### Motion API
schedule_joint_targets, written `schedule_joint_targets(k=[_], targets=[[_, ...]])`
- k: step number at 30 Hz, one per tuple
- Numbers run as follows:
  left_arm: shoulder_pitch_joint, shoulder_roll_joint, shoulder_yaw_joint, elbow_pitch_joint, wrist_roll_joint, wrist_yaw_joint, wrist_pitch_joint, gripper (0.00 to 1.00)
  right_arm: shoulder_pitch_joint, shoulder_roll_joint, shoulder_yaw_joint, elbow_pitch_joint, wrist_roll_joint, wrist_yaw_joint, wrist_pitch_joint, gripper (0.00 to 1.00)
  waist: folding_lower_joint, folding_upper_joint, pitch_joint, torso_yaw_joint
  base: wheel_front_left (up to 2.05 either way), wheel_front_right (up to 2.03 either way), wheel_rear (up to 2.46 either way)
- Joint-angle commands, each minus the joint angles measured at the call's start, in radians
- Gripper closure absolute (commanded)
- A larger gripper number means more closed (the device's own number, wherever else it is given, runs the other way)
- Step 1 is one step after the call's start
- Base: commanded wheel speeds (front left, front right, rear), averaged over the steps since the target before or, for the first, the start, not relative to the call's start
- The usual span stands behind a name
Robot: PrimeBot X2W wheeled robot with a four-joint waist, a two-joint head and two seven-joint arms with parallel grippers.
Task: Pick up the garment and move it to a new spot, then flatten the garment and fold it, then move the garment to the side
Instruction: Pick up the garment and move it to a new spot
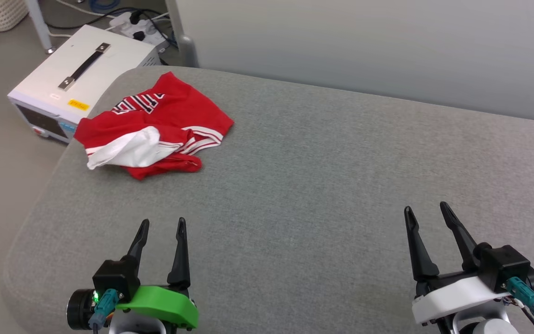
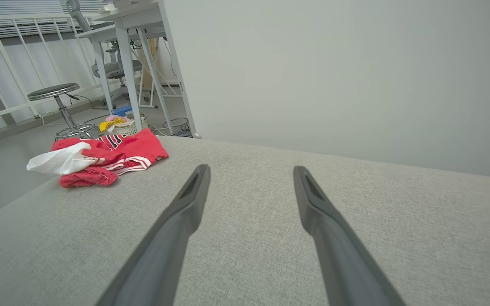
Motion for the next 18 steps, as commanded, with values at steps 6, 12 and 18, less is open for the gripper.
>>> schedule_joint_targets(k=[6,12,18], targets=[[-0.008,-0.004,-0.015,0.008,-0.030,-0.007,-0.025,0.00,0.004,0.000,0.026,0.013,0.015,-0.001,-0.027,0.00,0.0000,0.0000,0.005,0.156,0.00,0.00,0.00],[-0.005,-0.004,-0.023,0.012,-0.038,-0.014,-0.033,0.00,0.006,0.000,0.041,0.022,0.021,-0.001,-0.035,0.00,0.0000,0.0000,0.003,0.200,0.00,0.00,0.00],[-0.003,-0.004,-0.029,0.010,-0.040,-0.014,-0.033,0.00,0.007,0.000,0.047,0.025,0.019,-0.001,-0.035,0.00,0.0000,0.0000,0.002,0.209,0.00,0.00,0.00]])
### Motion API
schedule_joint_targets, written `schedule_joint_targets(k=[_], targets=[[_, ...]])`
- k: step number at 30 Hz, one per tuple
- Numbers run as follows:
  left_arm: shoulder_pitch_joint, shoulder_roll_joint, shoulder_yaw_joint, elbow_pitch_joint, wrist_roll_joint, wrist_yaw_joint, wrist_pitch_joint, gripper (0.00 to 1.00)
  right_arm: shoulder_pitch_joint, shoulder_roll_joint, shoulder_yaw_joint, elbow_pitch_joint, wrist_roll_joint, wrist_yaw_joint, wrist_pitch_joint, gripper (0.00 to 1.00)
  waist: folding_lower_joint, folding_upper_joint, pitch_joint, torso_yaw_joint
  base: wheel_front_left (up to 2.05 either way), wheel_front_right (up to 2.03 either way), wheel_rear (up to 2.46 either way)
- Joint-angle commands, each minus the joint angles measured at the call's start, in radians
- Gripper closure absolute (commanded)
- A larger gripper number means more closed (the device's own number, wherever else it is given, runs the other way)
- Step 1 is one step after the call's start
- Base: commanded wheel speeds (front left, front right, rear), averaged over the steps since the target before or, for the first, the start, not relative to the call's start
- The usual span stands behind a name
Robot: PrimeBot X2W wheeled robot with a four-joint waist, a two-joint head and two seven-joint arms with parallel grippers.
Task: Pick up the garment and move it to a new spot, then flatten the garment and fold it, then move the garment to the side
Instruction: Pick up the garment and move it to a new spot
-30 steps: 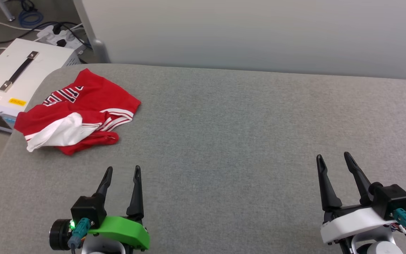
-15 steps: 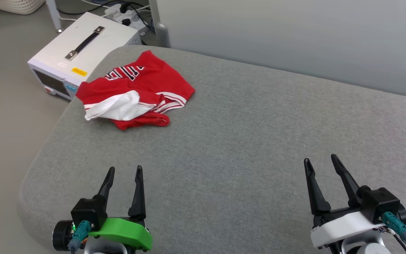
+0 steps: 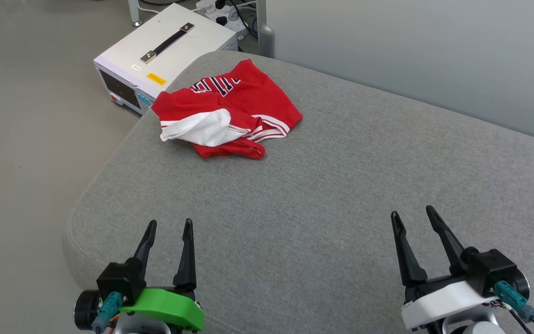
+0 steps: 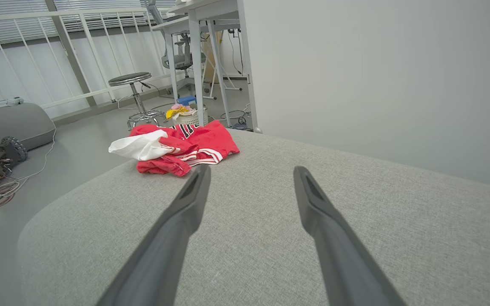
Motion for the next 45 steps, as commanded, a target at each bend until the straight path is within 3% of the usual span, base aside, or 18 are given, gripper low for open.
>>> schedule_joint_targets(k=[1,13,20,26,34,40,45], targets=[[-0.002,-0.004,-0.003,-0.001,-0.005,-0.006,-0.006,0.00,0.007,-0.001,0.001,0.003,0.008,-0.001,-0.009,0.00,0.0000,0.0000,-0.001,0.001,0.00,0.00,0.00],[-0.004,-0.004,0.022,-0.012,-0.012,-0.014,-0.006,0.00,0.005,-0.001,0.014,-0.005,-0.008,-0.001,-0.009,0.00,0.0000,0.0000,0.029,-0.021,0.00,0.00,0.00],[-0.104,0.010,0.046,0.108,-0.008,-0.063,-0.006,0.00,-0.027,-0.001,0.033,-0.024,-0.060,-0.001,-0.009,0.00,0.0000,0.0000,0.126,-0.070,0.00,0.00,0.00],[-0.337,0.120,0.004,0.286,-0.038,-0.087,0.056,0.00,-0.078,-0.002,0.054,-0.052,-0.094,-0.001,-0.009,0.00,0.0000,0.0000,0.234,-0.136,0.00,0.00,0.00],[-0.661,0.319,-0.133,0.419,-0.238,-0.090,0.336,0.00,-0.157,-0.009,0.088,-0.092,-0.114,-0.001,-0.009,0.00,0.0000,0.0000,0.367,-0.228,0.00,0.00,0.00],[-0.797,0.461,-0.268,0.474,-0.359,-0.090,0.497,0.00,-0.190,-0.013,0.098,-0.109,-0.118,-0.001,-0.009,0.00,0.0000,0.0000,0.433,-0.285,0.00,0.00,0.00],[-0.858,0.525,-0.338,0.534,-0.437,-0.090,0.582,0.00,-0.205,-0.018,0.102,-0.115,-0.124,-0.001,-0.009,0.00,0.0000,0.0000,0.471,-0.318,0.00,0.00,0.00]])
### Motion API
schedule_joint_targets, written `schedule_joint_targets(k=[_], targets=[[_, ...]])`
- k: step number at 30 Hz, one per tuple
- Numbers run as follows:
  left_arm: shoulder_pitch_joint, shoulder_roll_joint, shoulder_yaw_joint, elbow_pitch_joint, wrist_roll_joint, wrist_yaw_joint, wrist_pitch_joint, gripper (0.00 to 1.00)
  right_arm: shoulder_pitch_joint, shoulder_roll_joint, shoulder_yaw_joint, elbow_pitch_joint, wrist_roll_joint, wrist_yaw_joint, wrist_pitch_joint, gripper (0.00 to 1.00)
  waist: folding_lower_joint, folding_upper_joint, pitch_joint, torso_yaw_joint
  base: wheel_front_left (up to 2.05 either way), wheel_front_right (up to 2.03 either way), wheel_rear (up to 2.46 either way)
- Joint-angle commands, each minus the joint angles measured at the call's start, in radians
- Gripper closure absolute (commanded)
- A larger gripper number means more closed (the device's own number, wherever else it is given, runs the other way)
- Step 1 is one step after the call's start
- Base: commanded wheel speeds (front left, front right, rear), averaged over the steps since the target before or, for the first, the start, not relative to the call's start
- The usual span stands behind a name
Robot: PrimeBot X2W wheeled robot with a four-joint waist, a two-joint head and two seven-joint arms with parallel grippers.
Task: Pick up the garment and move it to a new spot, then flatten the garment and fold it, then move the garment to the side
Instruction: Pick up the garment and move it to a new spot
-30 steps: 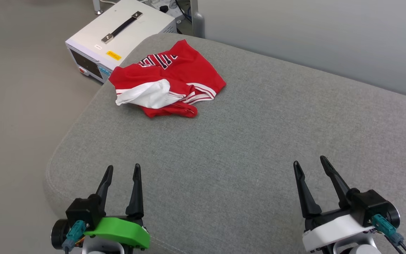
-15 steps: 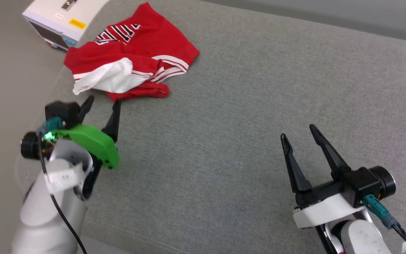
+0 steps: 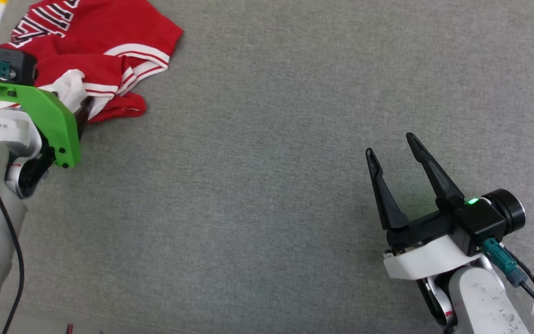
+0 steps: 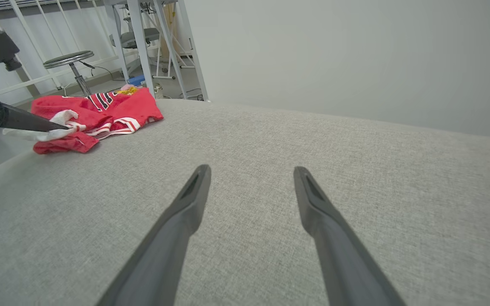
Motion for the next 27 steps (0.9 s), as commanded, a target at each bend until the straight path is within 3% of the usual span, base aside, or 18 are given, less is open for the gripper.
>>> schedule_joint_targets(k=[1,8,9,10,16,27], targets=[[-0.030,0.021,-0.010,0.025,-0.024,-0.003,0.012,0.00,-0.020,-0.004,0.002,-0.008,-0.007,-0.001,-0.005,0.00,-0.0002,0.0000,0.068,-0.065,0.00,0.00,0.00],[-0.070,0.024,-0.053,0.148,-0.093,-0.003,0.089,0.00,-0.027,-0.009,0.009,-0.012,-0.020,-0.001,-0.005,0.00,-0.0002,0.0000,0.089,-0.081,0.00,0.00,0.00],[-0.068,0.022,-0.064,0.155,-0.107,-0.003,0.102,0.67,-0.026,-0.008,0.007,-0.012,-0.021,-0.001,-0.005,0.00,-0.0002,0.0000,0.088,-0.082,0.00,0.00,0.00],[-0.067,0.020,-0.069,0.154,-0.120,-0.003,0.102,1.00,-0.026,-0.008,0.005,-0.012,-0.021,-0.001,-0.005,0.00,-0.0002,0.0000,0.087,-0.082,0.00,0.00,0.00],[-0.061,0.017,-0.074,0.156,-0.175,-0.003,0.018,1.00,-0.021,-0.006,-0.010,-0.003,-0.022,-0.001,-0.005,0.00,-0.0002,0.0000,0.054,-0.068,0.00,0.00,0.00],[-0.070,0.046,-0.108,0.057,-0.121,-0.003,-0.291,1.00,0.013,0.003,-0.045,0.031,0.005,-0.001,-0.005,0.00,-0.0002,0.0000,-0.111,-0.038,0.00,0.00,0.00]])
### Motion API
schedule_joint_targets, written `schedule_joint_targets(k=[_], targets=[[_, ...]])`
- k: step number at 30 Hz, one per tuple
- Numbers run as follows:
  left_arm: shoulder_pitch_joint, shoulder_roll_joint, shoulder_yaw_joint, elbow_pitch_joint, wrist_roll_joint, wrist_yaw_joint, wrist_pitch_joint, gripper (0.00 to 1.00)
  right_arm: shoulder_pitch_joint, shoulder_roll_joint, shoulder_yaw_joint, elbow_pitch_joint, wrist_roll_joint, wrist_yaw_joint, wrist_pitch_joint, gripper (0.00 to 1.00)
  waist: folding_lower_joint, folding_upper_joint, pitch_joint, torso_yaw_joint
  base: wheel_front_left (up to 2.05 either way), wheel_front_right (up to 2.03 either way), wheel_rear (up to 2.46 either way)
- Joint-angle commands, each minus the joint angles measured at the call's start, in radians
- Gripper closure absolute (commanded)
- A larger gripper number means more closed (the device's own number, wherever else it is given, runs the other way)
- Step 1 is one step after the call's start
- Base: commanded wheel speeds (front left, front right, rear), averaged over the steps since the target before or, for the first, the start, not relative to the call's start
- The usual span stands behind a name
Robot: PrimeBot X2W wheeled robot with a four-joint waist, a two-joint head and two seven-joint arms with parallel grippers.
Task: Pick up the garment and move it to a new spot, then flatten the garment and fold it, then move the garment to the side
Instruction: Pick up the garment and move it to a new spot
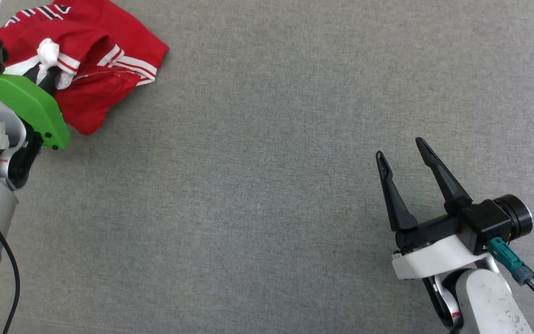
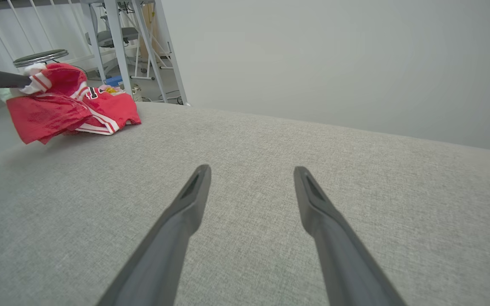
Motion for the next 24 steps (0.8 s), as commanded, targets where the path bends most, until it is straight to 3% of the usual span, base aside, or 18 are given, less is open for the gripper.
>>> schedule_joint_targets(k=[1,6,13,24], targets=[[-0.003,0.001,-0.004,-0.024,0.020,-0.003,-0.033,1.00,0.015,0.002,-0.011,0.007,0.011,-0.001,-0.005,0.00,-0.0001,0.0000,-0.083,0.017,0.00,0.00,0.00],[-0.002,-0.001,-0.033,-0.112,0.068,0.005,-0.085,1.00,0.045,0.007,-0.035,0.020,0.024,-0.001,-0.005,0.00,-0.0001,0.0000,-0.169,0.007,0.00,0.00,0.00],[0.012,-0.032,-0.081,-0.269,0.097,0.020,-0.070,1.00,0.085,0.011,-0.062,0.034,0.044,-0.001,-0.005,0.00,-0.0001,0.0000,-0.272,-0.051,0.00,0.00,0.00],[0.016,-0.154,-0.172,-0.412,0.091,0.023,-0.018,1.00,0.119,0.011,-0.120,0.027,0.079,-0.001,-0.005,0.00,-0.0001,0.0000,-0.347,-0.247,0.00,0.00,0.00]])
